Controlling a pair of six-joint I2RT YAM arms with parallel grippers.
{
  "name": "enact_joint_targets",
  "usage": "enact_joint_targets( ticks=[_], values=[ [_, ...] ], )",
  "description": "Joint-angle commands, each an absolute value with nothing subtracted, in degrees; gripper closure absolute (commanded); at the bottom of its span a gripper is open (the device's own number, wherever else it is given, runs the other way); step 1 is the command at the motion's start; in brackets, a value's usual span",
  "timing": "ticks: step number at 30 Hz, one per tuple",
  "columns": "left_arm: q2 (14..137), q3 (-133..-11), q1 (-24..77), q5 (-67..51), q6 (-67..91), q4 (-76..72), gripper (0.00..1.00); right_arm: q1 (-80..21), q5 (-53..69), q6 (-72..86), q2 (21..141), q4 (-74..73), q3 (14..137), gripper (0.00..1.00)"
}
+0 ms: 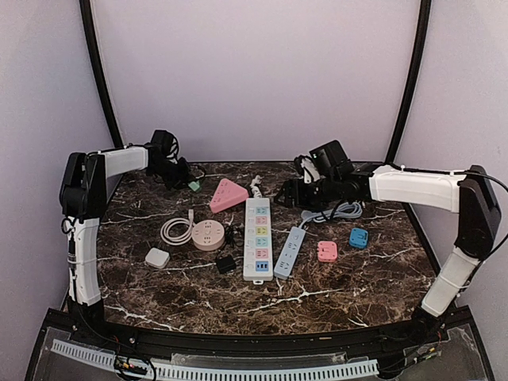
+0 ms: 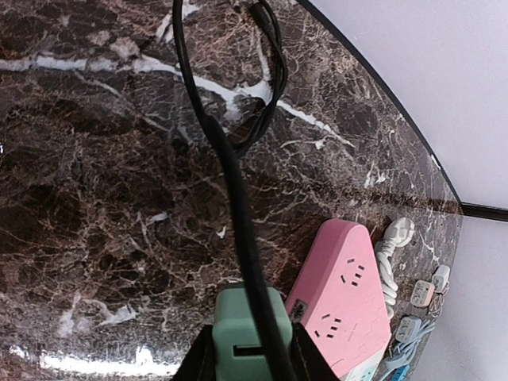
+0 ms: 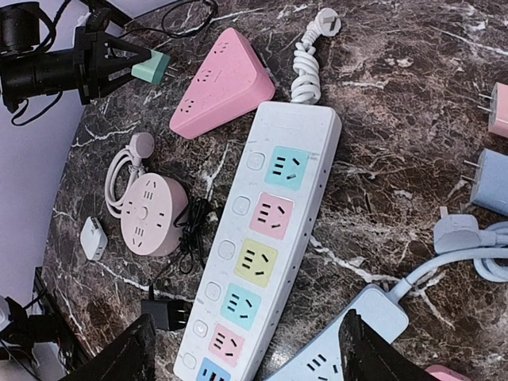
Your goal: Pull the plug off the socket
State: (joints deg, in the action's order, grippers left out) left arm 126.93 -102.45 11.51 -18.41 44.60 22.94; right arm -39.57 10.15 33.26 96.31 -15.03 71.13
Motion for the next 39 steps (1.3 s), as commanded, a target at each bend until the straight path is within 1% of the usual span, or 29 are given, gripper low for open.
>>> enact_joint_targets(
  ticks=[1,6,12,13,16,17,20,23,25,26,27,28,29,30,35,39],
  values=[
    [123.92,-99.84,10.95,-19.28,44.15,22.45,0.75,-39.46,8.09,33.52,94.03,-13.89,68.06,0.24],
    [123.97,-97.57,10.90,-18.16,43.39,22.00,0.70,-39.44,6.85,33.26,93.04,-15.12,66.49,0.24],
    [123.93,-96.86,10.90,-15.66,40.93,23.58,0.60,-38.94,6.31,32.93,90.54,-15.53,63.70,0.23],
    [123.93,-96.86,10.90,-15.43,40.64,24.02,0.55,-38.87,6.24,32.85,90.27,-15.62,63.48,0.23],
    [123.88,-97.17,10.90,-14.77,39.46,25.09,0.48,-38.67,5.91,32.74,89.58,-15.93,62.94,0.23],
    [123.70,-97.44,10.90,-14.64,38.98,25.81,0.42,-38.58,5.82,32.71,89.42,-16.05,62.87,0.23],
    [122.36,-97.49,10.96,-13.91,37.97,26.56,0.31,-38.50,5.40,32.56,88.98,-16.26,62.87,0.23],
    [120.78,-97.23,11.22,-12.96,36.36,27.22,0.24,-38.36,5.04,32.37,88.79,-16.49,63.26,0.21],
    [119.36,-97.14,11.69,-11.85,35.20,27.81,0.18,-38.23,4.57,31.97,88.70,-16.81,63.57,0.18],
    [118.30,-97.06,12.28,-11.37,34.78,28.15,0.13,-38.19,4.22,31.85,88.60,-16.91,63.56,0.15],
    [117.69,-96.96,12.64,-10.45,33.85,28.68,0.10,-38.15,3.61,31.80,88.33,-16.91,63.56,0.12],
    [116.32,-96.44,13.31,-9.93,33.41,28.75,0.04,-38.02,2.90,31.75,87.92,-16.88,63.36,0.08],
    [115.55,-96.08,13.73,-8.81,32.50,28.81,0.03,-37.87,2.37,31.73,87.39,-16.80,63.15,0.04],
    [113.86,-95.03,14.53,-8.23,32.03,28.60,0.01,-37.63,1.81,31.74,86.95,-16.72,62.90,0.02],
    [106.43,-90.33,16.72,-3.43,29.38,27.66,0.01,-36.37,0.20,31.16,85.59,-17.23,62.60,0.01],
    [99.67,-85.30,19.04,2.11,26.89,27.22,0.01,-35.50,-4.16,30.62,83.46,-17.32,61.72,0.01]
  ],
)
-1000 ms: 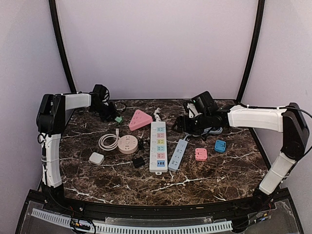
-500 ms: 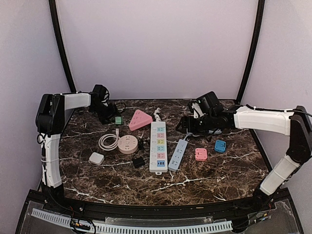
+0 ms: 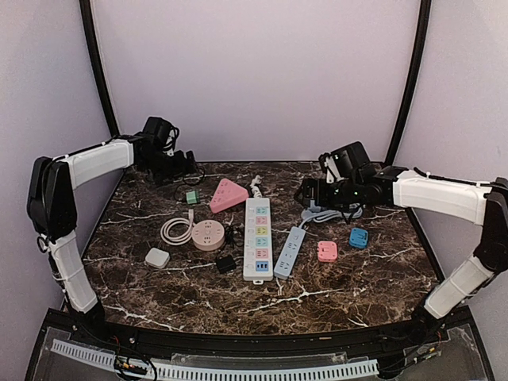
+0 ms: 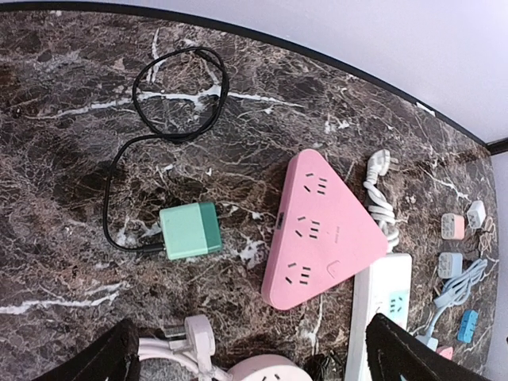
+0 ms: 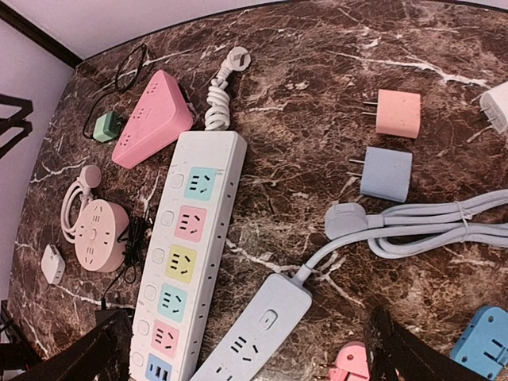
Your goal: Pull the plug off the socket
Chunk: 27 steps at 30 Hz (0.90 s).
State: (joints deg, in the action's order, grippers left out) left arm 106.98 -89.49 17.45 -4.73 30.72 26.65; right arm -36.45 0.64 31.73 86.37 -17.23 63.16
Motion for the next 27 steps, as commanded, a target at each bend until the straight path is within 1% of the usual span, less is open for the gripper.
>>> enact_joint_targets(
  ticks=[1,6,10,15,18,20,23,24,26,27],
  values=[
    [98.26,-82.85,19.66,2.94,26.50,26.58,0.01,-35.31,-5.29,30.48,82.82,-17.13,61.30,0.01],
    [86.90,-72.38,20.48,7.31,25.93,23.14,0.01,-32.66,-10.25,29.77,79.46,-14.90,58.14,0.01],
    [80.52,-67.22,20.57,12.53,25.58,22.51,0.01,-30.90,-16.41,27.75,75.82,-10.66,54.34,0.01],
    [76.22,-62.05,20.48,23.49,22.55,20.47,0.01,-30.78,-24.49,18.95,70.33,6.77,43.26,0.01],
    [74.81,-57.40,18.18,21.85,16.50,13.66,0.01,-30.04,-26.24,13.94,69.21,16.90,37.20,0.01],
    [74.16,-54.88,16.20,19.62,13.64,9.45,0.01,-28.89,-26.28,12.81,68.94,20.79,34.94,0.01],
    [72.72,-48.62,14.06,16.93,8.70,1.09,0.01,-25.60,-26.12,13.80,68.87,23.24,32.98,0.01],
    [72.39,-46.72,13.62,16.38,4.07,-5.79,0.01,-24.08,-25.13,15.29,68.63,22.54,32.87,0.01],
    [72.17,-41.55,13.12,17.67,0.87,-16.13,0.01,-20.78,-21.43,17.04,68.02,22.78,32.12,0.01],
    [72.84,-39.28,12.71,18.20,0.61,-18.65,0.01,-19.45,-19.22,16.86,67.69,23.19,31.88,0.01]
  ],
)
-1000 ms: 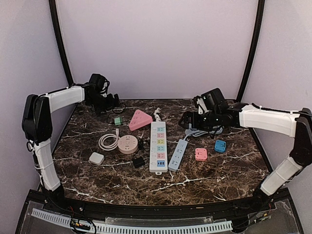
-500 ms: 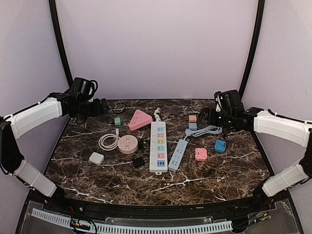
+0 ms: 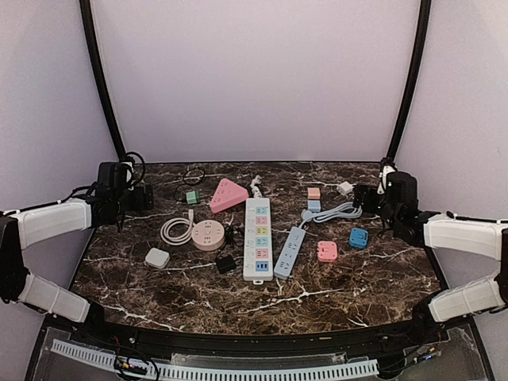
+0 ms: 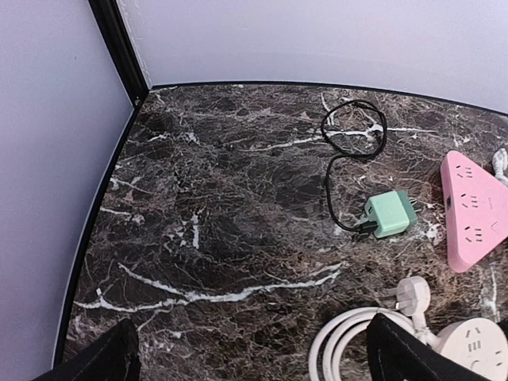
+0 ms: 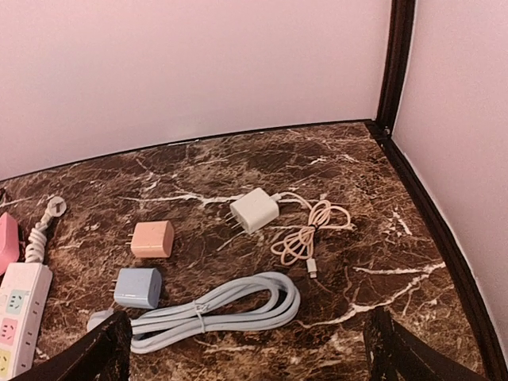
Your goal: Pull the plug off the socket
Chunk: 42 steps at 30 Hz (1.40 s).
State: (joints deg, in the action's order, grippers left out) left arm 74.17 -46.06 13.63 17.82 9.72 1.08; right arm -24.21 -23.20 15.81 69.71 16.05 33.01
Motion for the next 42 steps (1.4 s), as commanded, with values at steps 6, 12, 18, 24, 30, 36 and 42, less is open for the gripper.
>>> enact_joint_targets(
  ticks=[6,12,18,24,30,36,42],
  values=[
    [78.87,-36.68,6.75,17.55,1.51,-28.25,0.01,-15.06,-19.90,8.13,70.82,28.89,32.90,0.01],
    [81.96,-31.50,5.35,16.33,2.83,-40.36,0.01,-8.24,-19.89,2.09,77.54,38.27,32.44,0.01],
    [83.56,-28.22,4.91,13.92,0.93,-48.66,0.01,-3.86,-16.28,2.19,83.95,55.53,25.83,0.01],
    [88.28,-22.83,4.11,13.30,0.50,-64.81,0.01,-2.52,-5.68,0.40,87.11,64.14,21.85,0.01],
    [90.46,-20.90,3.91,13.30,0.69,-68.73,0.01,-2.21,-1.45,-1.69,89.13,71.01,19.65,0.01],
    [90.58,-21.53,2.85,12.45,1.66,-68.36,0.01,2.53,7.10,0.00,88.08,63.13,22.72,0.01],
    [90.51,-21.59,2.54,12.23,2.02,-67.94,0.01,1.70,4.52,0.00,88.76,64.54,22.61,0.01]
  ],
)
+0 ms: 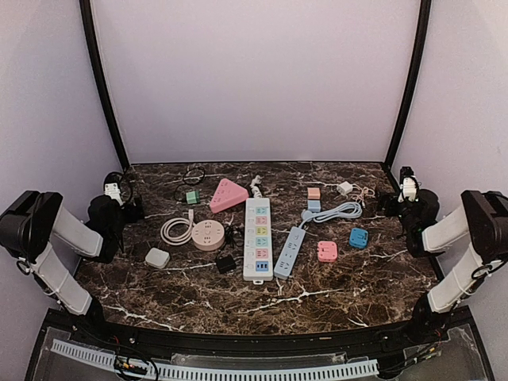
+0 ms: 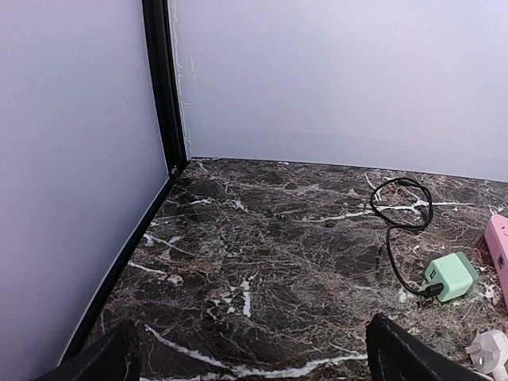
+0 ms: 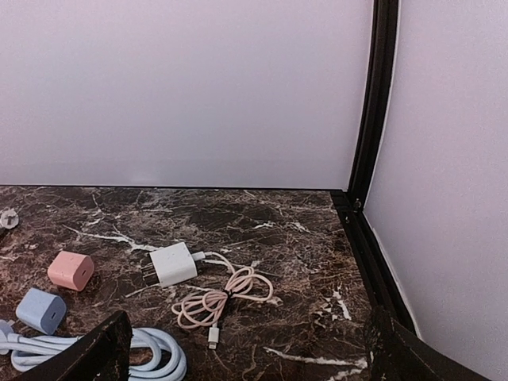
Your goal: Pull the plug off the socket
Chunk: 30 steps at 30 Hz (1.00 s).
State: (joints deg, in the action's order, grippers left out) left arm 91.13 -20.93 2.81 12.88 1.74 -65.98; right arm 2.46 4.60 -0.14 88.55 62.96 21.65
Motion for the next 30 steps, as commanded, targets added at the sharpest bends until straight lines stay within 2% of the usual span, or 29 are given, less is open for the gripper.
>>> enact_joint_targets(
  ticks=[1,30],
  values=[
    [90.52,-21.61,2.55,12.29,2.02,-67.94,0.01,1.53,4.33,0.00,88.68,64.29,22.70,0.01],
    [90.52,-21.54,2.54,12.23,2.02,-67.94,0.01,1.55,4.92,-0.19,88.77,64.10,22.85,0.01]
  ],
)
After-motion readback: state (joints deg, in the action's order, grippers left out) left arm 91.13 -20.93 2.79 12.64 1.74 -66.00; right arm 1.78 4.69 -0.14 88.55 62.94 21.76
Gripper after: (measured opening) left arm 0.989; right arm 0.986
